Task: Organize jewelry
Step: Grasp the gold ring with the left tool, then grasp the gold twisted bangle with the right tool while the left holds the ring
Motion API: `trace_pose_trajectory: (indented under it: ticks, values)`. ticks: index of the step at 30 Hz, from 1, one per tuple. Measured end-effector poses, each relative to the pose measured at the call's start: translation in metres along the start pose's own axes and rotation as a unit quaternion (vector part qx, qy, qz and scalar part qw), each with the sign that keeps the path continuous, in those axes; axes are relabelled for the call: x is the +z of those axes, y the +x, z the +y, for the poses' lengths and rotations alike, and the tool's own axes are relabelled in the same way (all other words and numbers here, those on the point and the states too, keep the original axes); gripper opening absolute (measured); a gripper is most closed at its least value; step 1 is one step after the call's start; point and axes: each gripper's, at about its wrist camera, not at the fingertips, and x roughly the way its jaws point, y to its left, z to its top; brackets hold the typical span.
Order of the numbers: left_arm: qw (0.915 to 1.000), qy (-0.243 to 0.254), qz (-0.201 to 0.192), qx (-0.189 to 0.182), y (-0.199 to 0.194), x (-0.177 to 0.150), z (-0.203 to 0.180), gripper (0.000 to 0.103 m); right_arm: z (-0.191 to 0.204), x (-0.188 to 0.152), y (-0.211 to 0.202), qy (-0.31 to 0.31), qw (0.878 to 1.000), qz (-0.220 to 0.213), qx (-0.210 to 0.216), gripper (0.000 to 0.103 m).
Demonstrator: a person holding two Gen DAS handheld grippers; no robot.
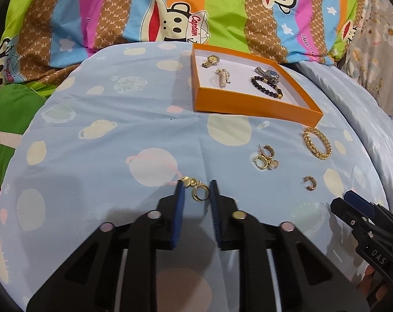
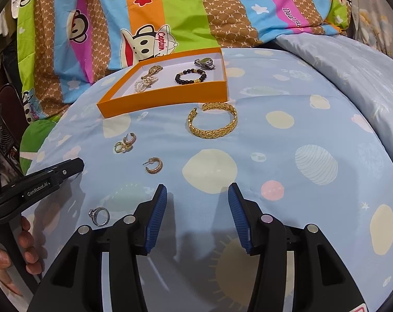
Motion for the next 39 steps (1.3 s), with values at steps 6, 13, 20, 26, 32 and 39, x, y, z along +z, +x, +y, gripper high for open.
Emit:
trace_pose_trajectory:
  ticks: [6,13,20,26,32,39]
  values:
    - [0.9997,-0.012,0.001,-0.020,0.000,0.001,0.004,0.013,-0.004,0.012,0.002,0.009,1.000,-0.012,-0.009,0.049]
    - [0.9994,-0.012,0.000,-0.031,-0.001,0.001,0.005,0.013,-0.008,0.044,0.019,0.011,0.999,-0.022,-0.040,0.060]
    - [0.9988,-0.020,0.002,-0.045,0.000,0.001,0.008,0.013,-0.009,0.060,0.044,0.018,0.999,-0.002,-0.047,0.060]
    - [0.9989,-0.017,0.002,-0.044,0.001,0.002,0.008,0.013,-0.006,0.061,0.054,0.017,0.998,0.008,-0.051,0.058]
    - [0.9989,-0.016,0.002,-0.045,0.002,0.002,0.007,0.013,-0.006,0.060,0.053,0.019,0.999,0.006,-0.047,0.050]
    - [0.9988,-0.017,0.001,-0.045,0.001,0.001,0.007,0.013,-0.010,0.055,0.038,0.030,0.999,-0.010,-0.032,0.049]
